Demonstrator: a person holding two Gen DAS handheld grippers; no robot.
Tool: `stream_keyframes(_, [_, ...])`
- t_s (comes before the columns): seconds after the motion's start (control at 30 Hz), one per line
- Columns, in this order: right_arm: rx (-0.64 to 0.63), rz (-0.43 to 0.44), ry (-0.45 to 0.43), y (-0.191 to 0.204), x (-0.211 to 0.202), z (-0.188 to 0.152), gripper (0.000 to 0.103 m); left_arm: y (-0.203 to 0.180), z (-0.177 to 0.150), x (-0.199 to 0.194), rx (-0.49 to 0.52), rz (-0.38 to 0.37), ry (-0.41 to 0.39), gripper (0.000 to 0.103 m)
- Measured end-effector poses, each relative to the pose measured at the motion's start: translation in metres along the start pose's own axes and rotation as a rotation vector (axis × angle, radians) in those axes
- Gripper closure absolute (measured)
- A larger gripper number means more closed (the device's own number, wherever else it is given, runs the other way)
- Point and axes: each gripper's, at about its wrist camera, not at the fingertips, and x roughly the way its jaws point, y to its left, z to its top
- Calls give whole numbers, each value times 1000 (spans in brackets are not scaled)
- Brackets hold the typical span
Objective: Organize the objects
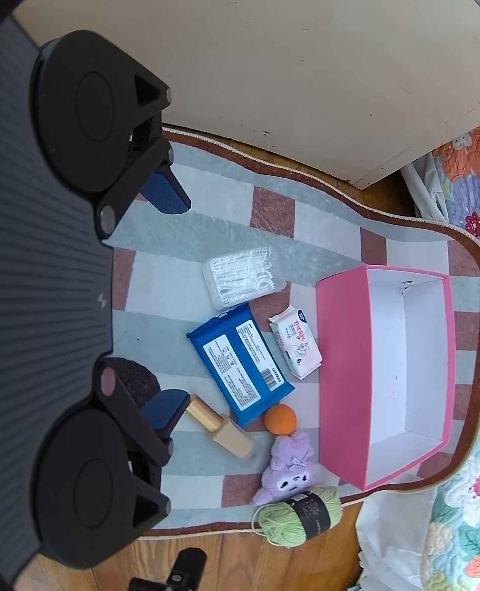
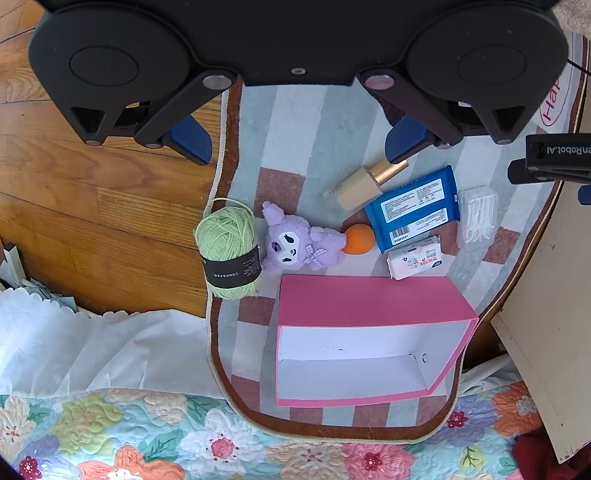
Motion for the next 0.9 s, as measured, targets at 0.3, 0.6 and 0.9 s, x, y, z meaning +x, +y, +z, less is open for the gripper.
stream_keyframes(0.3, [-3,1,3,0,0,0,2,3,0,-5,-9,-3,-11,0])
stream_keyframes(0.6, [-5,-2,3,0,1,-1,2,9,-1,-11,-13,-15,-18,0])
stream_keyframes(0.9, [-18,8,3,3,0,-1,2,21,-1,-14,-50,-5,-30,0])
